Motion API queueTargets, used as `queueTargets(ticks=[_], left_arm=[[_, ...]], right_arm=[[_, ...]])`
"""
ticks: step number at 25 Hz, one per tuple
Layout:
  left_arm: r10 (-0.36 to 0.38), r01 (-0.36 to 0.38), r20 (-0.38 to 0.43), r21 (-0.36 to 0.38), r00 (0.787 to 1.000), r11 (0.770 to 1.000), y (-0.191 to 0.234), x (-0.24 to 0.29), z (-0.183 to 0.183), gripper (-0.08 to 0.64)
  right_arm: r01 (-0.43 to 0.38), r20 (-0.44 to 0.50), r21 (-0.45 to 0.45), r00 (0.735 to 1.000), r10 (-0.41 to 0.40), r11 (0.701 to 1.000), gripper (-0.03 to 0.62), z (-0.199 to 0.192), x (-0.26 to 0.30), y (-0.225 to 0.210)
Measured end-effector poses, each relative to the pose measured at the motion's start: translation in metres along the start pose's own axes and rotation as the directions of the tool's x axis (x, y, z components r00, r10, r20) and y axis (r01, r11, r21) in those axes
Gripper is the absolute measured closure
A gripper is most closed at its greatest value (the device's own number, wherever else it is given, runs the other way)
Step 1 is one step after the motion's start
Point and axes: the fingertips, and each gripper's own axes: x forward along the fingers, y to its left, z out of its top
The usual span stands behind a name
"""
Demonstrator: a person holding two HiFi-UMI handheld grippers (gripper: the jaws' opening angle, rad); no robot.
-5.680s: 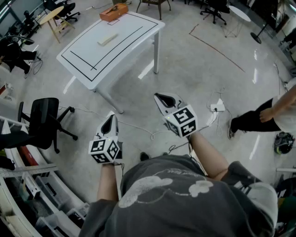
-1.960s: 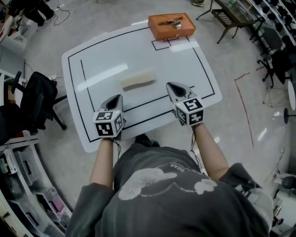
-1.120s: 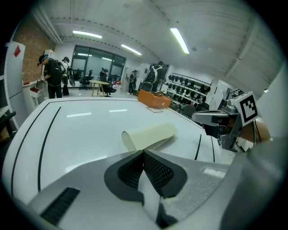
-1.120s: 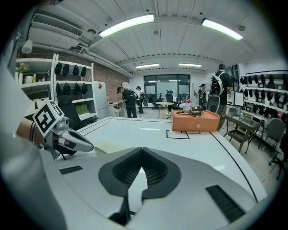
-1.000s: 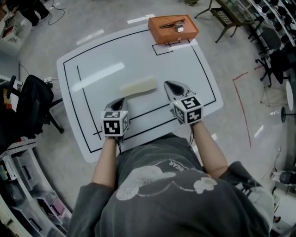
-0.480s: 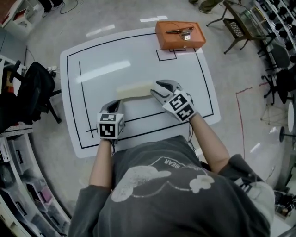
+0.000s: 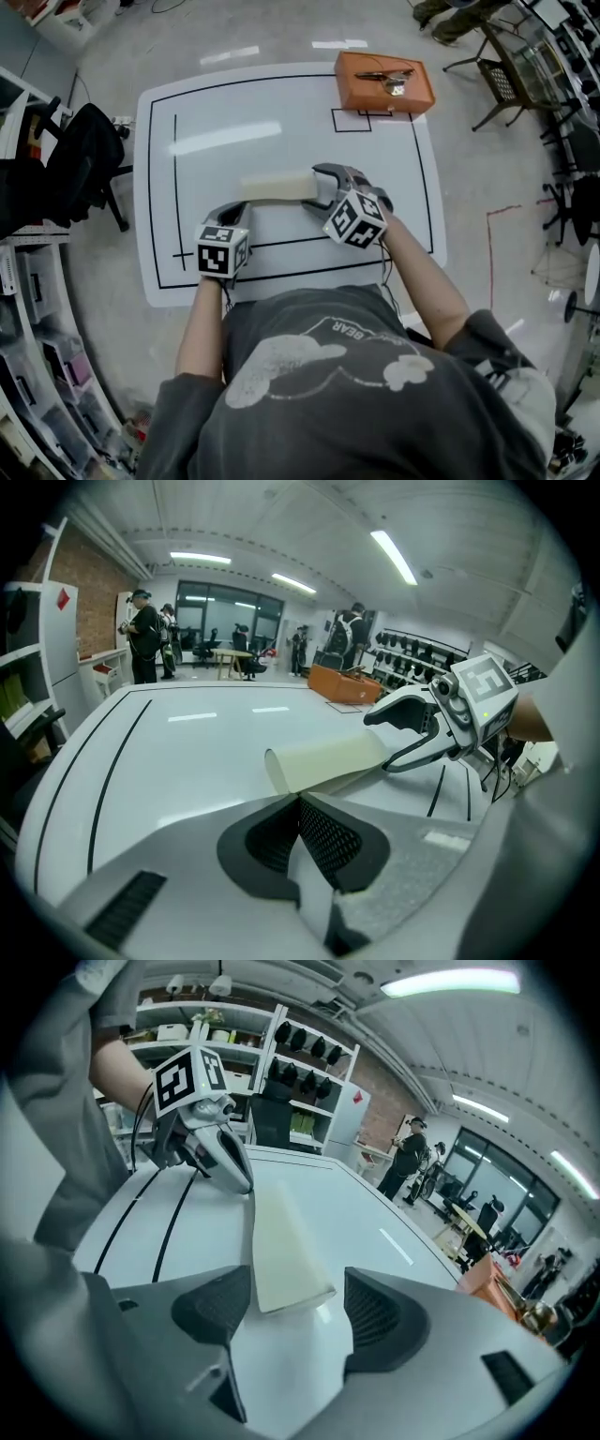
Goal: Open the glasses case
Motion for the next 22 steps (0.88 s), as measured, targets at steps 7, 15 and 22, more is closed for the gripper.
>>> queueTargets(ticks=[7,15,22], left_arm=[[0.015,-0.014,0.004,-0.025,1.000,1.000,0.002,-0.001,0.000,0.558],[0.025,-0.025,-0.008,-0.016,1.000,1.000,0.001,0.000,0.000,0.558],[0.031,-0.031,-0.009,-0.022,0.999,0.999,0.001,0.001,-0.001,0.558]], right_arm=[[-0.038,-0.001,-0.051,0.999,0.038,0.998,0.322,0.000,0.004,0.003],[-0.082,-0.005,-0.030,0.997,0.082,0.996,0.331,0.001,0.001,0.001],[-0.085,0.026,0.030,0.996,0.084,0.996,0.380,0.010,-0.007,-0.006]])
